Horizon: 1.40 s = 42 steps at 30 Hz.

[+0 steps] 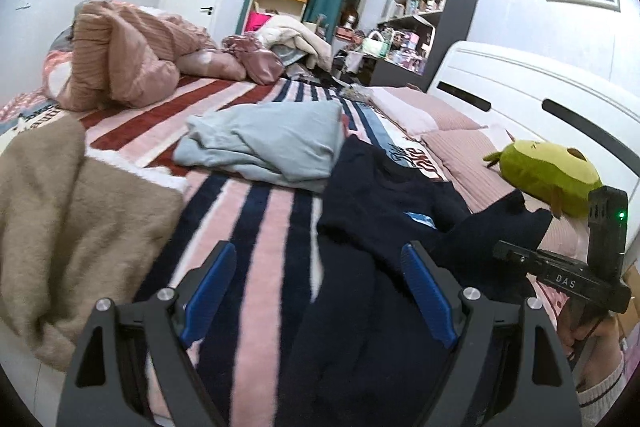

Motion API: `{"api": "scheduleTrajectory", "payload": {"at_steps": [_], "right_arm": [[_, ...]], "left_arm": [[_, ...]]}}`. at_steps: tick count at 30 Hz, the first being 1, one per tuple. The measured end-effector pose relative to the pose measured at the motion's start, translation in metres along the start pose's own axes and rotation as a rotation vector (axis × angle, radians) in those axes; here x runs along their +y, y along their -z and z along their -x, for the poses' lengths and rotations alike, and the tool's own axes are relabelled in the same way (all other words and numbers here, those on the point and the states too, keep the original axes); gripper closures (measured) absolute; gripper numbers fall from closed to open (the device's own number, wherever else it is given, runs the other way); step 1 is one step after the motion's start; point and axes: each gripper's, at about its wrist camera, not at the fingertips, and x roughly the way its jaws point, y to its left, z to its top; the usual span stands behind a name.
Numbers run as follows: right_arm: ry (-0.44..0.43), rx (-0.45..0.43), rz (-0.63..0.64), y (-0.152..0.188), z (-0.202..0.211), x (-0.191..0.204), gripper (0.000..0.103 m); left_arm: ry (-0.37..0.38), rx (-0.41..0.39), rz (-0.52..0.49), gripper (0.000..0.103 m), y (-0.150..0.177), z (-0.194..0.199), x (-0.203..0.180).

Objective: Fold small clothes

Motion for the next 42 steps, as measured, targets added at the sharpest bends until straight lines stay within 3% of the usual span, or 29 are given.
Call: {"api": "scheduleTrajectory", "payload": {"at_steps": [4,7,11,15,16,17,19,22,26,30,36,37,38,39,41,42], "right_arm": [[-0.106,0.012,0.017,0.003,0.006,0.001,0.090],[-0.195,0.066,0.092,0.011,-0.001,0.018,0.063],[-0.321,0.158,0.170,0.031,-0.014,0.038,0.062],[-0.307,0.231,0.194,0.041,-0.024,0.041,0.062],[-0.300,0.214,0.185,0.039,-0.018,0.037,0.060],[-0.294,0.196,0.173,0.037,-0.012,0.032,0.051],[-0.259,0.143,0.142,0.030,0.006,0.013,0.039],[-0.127,0.092,0.106,0.020,0.027,-0.025,0.038],[0.143,0.102,0.126,0.013,0.027,-0.064,0.037],[0.252,0.165,0.159,0.010,-0.003,-0.086,0.037],[0.277,0.264,0.224,-0.002,-0.061,-0.097,0.040],[0.312,0.251,0.227,-0.006,-0.065,-0.099,0.044],[0.351,0.227,0.209,-0.011,-0.065,-0.104,0.055],[0.375,0.204,0.172,-0.017,-0.062,-0.113,0.061],[0.414,0.152,0.069,-0.023,-0.048,-0.135,0.085],[0.438,0.132,0.031,-0.025,-0.039,-0.144,0.089]], "left_arm": [[-0.005,0.004,0.011,0.018,0.002,0.002,0.010],[0.026,0.013,0.008,0.018,0.003,-0.003,0.006],[0.120,0.032,-0.017,0.017,0.007,-0.009,-0.013],[0.182,0.067,-0.047,0.016,0.012,-0.017,-0.036],[0.191,0.080,-0.064,0.016,0.014,-0.019,-0.042],[0.196,0.094,-0.073,0.016,0.016,-0.023,-0.046],[0.211,0.133,-0.084,0.015,0.021,-0.031,-0.052],[0.216,0.198,-0.087,0.015,0.031,-0.046,-0.057],[0.214,0.284,-0.120,0.015,0.052,-0.067,-0.066],[0.190,0.328,-0.140,0.017,0.065,-0.083,-0.075],[0.136,0.371,-0.220,0.059,0.077,-0.095,-0.087],[0.126,0.367,-0.231,0.066,0.078,-0.094,-0.087],[0.124,0.366,-0.234,0.070,0.078,-0.092,-0.086],[0.128,0.365,-0.227,0.072,0.077,-0.091,-0.084],[0.137,0.362,-0.208,0.075,0.073,-0.089,-0.078],[0.138,0.361,-0.206,0.076,0.072,-0.087,-0.076]]}}
